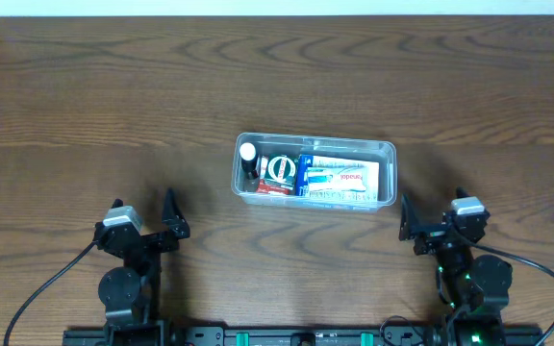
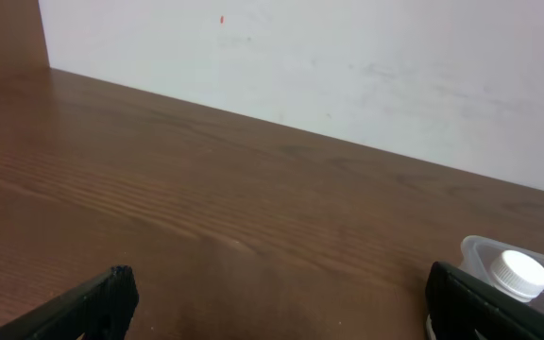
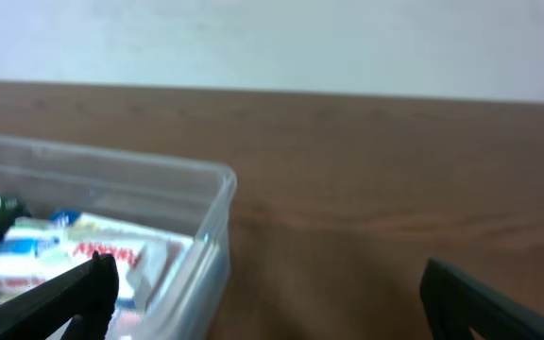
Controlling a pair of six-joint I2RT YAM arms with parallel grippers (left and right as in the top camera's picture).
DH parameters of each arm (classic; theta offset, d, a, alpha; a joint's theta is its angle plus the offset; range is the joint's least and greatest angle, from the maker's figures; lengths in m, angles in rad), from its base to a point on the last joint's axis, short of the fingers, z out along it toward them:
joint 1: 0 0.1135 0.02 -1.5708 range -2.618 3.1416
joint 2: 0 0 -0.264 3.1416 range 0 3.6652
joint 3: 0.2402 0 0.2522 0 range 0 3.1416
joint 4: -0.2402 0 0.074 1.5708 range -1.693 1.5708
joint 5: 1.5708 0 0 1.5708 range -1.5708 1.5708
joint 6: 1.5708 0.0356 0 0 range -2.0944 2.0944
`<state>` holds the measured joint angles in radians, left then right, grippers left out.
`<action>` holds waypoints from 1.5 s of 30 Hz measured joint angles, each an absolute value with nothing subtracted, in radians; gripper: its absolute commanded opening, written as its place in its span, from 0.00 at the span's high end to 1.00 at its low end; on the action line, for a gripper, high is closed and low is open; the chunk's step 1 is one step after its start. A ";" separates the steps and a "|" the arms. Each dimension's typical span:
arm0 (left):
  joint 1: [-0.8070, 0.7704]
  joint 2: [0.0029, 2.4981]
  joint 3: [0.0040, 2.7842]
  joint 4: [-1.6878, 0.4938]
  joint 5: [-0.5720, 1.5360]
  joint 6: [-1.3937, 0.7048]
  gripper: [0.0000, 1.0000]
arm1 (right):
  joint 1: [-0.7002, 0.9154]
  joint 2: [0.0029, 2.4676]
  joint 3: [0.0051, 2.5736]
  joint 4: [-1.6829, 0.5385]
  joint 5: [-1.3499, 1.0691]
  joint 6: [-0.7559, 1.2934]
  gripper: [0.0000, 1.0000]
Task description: Pack container
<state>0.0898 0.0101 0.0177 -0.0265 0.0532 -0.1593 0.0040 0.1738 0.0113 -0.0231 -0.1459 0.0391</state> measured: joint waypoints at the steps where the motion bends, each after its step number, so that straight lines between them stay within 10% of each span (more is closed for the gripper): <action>1: 0.090 0.010 0.018 -0.027 0.053 -0.159 0.02 | 0.004 0.174 0.010 -0.037 -0.146 0.039 0.01; 45: 0.090 0.010 0.018 -0.027 0.053 -0.159 0.02 | 0.004 0.015 0.009 -0.059 -0.146 0.039 0.01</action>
